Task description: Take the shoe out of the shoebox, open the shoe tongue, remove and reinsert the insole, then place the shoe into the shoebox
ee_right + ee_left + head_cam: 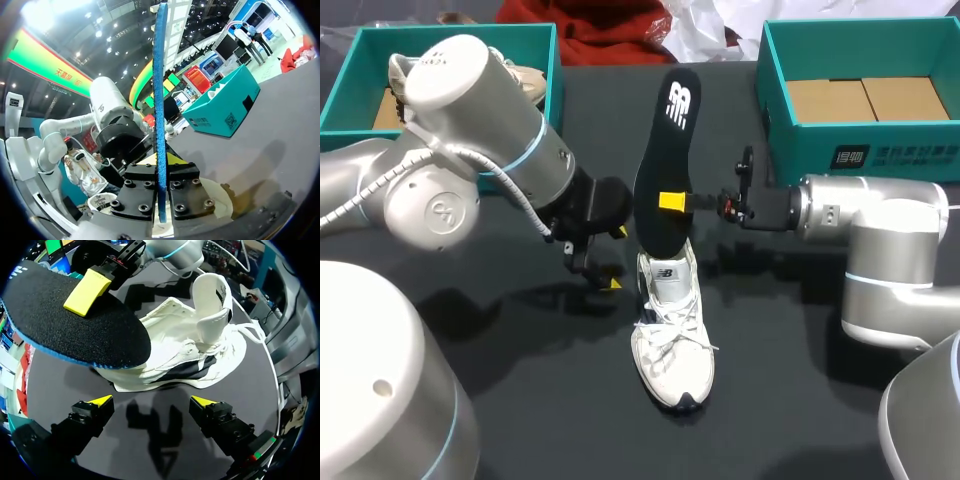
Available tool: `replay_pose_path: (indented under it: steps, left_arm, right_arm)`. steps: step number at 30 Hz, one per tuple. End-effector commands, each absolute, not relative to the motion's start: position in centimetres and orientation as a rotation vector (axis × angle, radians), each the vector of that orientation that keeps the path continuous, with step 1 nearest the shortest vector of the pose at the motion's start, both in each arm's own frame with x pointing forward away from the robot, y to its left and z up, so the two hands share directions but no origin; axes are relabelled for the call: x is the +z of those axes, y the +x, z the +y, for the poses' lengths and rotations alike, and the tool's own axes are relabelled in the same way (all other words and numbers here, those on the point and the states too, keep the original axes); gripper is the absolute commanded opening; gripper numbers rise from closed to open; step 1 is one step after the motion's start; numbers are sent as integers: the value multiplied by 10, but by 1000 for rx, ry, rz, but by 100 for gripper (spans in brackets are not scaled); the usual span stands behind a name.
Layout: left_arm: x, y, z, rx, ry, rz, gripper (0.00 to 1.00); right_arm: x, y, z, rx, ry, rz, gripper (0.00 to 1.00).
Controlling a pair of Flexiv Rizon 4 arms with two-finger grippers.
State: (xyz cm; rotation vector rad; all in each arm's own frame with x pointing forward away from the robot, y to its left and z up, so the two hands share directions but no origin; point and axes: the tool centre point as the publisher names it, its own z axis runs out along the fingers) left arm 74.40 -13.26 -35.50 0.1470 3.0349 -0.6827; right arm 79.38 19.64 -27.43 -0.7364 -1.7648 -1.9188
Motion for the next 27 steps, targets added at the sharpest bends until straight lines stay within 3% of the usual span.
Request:
replay_pose_path:
  steps: [1,27]
  left_arm:
    - [-359,748,-139,-667,149,3041,100]
    - [-362,754,-147,-646,141,3026,100]
  right_arm:
    - [-276,797,197,-1915,-727,-1772,0]
    - [-286,793,189,-1902,-767,-1795,0]
